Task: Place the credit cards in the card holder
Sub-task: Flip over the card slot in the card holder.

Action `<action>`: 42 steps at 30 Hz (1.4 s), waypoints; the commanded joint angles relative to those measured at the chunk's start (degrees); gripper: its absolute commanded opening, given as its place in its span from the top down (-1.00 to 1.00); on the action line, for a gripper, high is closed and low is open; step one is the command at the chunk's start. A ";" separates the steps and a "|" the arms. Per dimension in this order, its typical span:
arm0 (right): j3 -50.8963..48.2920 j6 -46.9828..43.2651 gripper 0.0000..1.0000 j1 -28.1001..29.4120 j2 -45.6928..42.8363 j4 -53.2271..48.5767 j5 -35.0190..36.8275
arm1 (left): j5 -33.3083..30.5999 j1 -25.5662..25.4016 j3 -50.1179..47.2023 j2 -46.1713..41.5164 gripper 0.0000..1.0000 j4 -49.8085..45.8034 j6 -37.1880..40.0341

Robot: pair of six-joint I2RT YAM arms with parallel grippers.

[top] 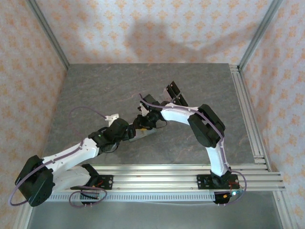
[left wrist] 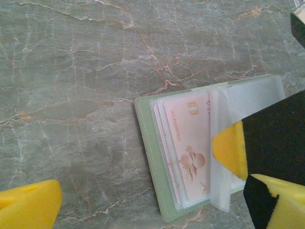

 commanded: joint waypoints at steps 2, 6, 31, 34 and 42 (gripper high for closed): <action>1.58 0.99 0.19 0.43 0.79 1.15 -0.49 | 0.80 -0.90 -1.61 1.22 -1.00 2.36 1.62; 1.58 1.09 0.20 0.41 0.96 1.20 -0.18 | 0.34 -1.57 -1.41 4.77 -1.00 4.23 2.32; 2.29 1.55 0.20 0.50 0.90 1.50 -0.99 | -13.02 -4.59 -2.70 -5.21 -1.00 -2.35 -2.50; 2.20 1.92 0.20 0.69 0.97 1.77 -1.27 | -14.39 -4.50 -2.31 -7.33 -1.00 -5.76 -3.88; 3.68 2.93 0.20 1.89 1.99 1.99 -1.87 | -13.75 -4.56 -3.40 -8.86 -1.00 -5.92 -5.57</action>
